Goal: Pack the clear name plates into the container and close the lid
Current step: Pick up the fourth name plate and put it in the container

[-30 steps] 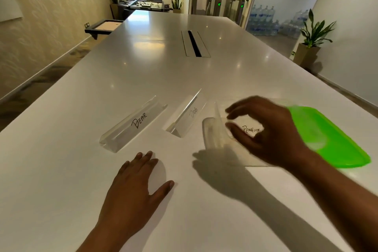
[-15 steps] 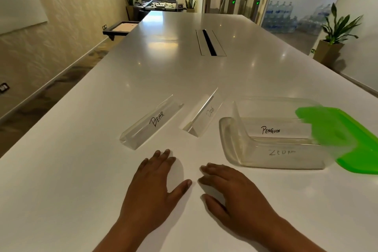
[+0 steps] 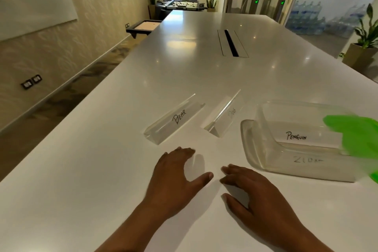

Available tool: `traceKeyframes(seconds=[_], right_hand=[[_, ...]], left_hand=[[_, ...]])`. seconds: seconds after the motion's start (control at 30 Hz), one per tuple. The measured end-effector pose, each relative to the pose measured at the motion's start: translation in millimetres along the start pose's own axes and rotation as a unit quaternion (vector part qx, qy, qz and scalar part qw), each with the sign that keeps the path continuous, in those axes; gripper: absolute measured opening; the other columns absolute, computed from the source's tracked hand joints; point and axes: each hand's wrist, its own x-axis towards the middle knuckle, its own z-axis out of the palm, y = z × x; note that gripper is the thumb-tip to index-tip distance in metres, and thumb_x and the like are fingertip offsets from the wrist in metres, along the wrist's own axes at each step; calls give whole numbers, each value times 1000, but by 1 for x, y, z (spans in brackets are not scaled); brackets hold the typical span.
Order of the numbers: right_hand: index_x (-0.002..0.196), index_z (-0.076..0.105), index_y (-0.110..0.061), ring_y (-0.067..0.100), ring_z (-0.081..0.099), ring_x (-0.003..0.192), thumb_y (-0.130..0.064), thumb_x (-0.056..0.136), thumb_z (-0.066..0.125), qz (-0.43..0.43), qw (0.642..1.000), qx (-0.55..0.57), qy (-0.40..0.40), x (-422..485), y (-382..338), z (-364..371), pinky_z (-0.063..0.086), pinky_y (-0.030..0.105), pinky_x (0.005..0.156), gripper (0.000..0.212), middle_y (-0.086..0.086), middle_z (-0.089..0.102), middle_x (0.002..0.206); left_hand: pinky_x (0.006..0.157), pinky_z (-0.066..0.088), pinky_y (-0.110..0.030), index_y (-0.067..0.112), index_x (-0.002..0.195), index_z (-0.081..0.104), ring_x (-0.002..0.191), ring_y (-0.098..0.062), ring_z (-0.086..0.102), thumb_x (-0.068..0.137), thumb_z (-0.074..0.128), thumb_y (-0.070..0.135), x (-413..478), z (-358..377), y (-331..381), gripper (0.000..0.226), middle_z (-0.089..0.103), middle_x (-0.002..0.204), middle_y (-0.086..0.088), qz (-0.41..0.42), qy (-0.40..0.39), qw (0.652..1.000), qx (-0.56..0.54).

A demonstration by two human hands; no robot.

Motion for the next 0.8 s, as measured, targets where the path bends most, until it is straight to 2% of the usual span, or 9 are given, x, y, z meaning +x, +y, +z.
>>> traceKeyframes(seconds=[0.07, 0.2, 0.27, 0.33, 0.43, 0.5, 0.57, 0.63, 0.8], right_hand=[[112, 65, -39, -14, 36, 129, -54, 81, 57, 0, 1000, -2, 4, 0, 1, 0, 36, 19, 102, 35, -31, 52, 131], [108, 67, -41, -13, 40, 127, -54, 78, 61, 0, 1000, 12, 14, 0, 3, 3, 40, 23, 98, 33, -33, 54, 127], [106, 67, -42, -13, 41, 126, -54, 77, 62, -4, 1000, 14, 19, 1, 3, 5, 41, 22, 96, 32, -34, 55, 126], [104, 67, -42, -14, 42, 124, -55, 76, 62, -7, 1000, 16, 24, 2, 3, 5, 40, 18, 95, 32, -35, 55, 125], [101, 69, -41, -14, 45, 122, -53, 74, 64, -16, 999, 32, 26, 5, 2, 5, 34, 7, 96, 30, -36, 55, 125], [99, 69, -41, -15, 45, 121, -52, 73, 65, -17, 999, 41, 29, 5, 2, 5, 35, 6, 95, 29, -37, 53, 126], [99, 68, -44, -17, 44, 120, -54, 72, 64, -14, 999, 39, 33, 5, 2, 5, 41, 12, 91, 29, -39, 49, 129], [99, 68, -46, -18, 44, 120, -56, 71, 64, -14, 999, 38, 35, 5, 3, 6, 41, 16, 89, 30, -40, 49, 129], [99, 68, -45, -16, 46, 120, -55, 70, 66, -7, 999, 41, 33, 6, 6, 9, 43, 19, 88, 31, -38, 56, 122]], left_hand=[[114, 25, -26, 39, 141, 37, 134, -1, 35, 74, 57, 71, 4, -7, 2, 77, 42, 146, 19, -1, 11, 1000, -19], [97, 38, -12, 40, 131, 48, 115, 6, 49, 75, 63, 64, 19, -26, -5, 63, 49, 139, 17, 16, 63, 998, -27], [87, 34, -1, 36, 122, 55, 108, 4, 52, 76, 67, 57, 30, -35, -10, 53, 56, 130, 13, 26, 112, 993, -21], [83, 31, 3, 30, 117, 59, 104, -3, 55, 77, 70, 47, 40, -42, -16, 44, 62, 120, 10, 28, 179, 983, -21], [79, 36, -4, 28, 117, 59, 101, -8, 57, 80, 69, 40, 50, -46, -27, 40, 64, 115, 9, -8, 254, 966, -54], [80, 38, -11, 28, 118, 58, 105, -10, 58, 82, 67, 39, 55, -45, -33, 39, 63, 117, 10, -34, 265, 960, -77], [78, 38, -6, 25, 120, 59, 103, -9, 58, 82, 68, 36, 60, -44, -38, 40, 62, 121, 9, -50, 260, 959, -99], [71, 38, 0, 23, 123, 59, 97, -6, 55, 82, 71, 33, 63, -42, -43, 44, 61, 124, 8, -69, 248, 960, -112], [84, 49, -22, 22, 124, 60, 103, -11, 59, 79, 74, 35, 71, -36, -55, 48, 65, 121, 5, -80, 231, 963, -113]])
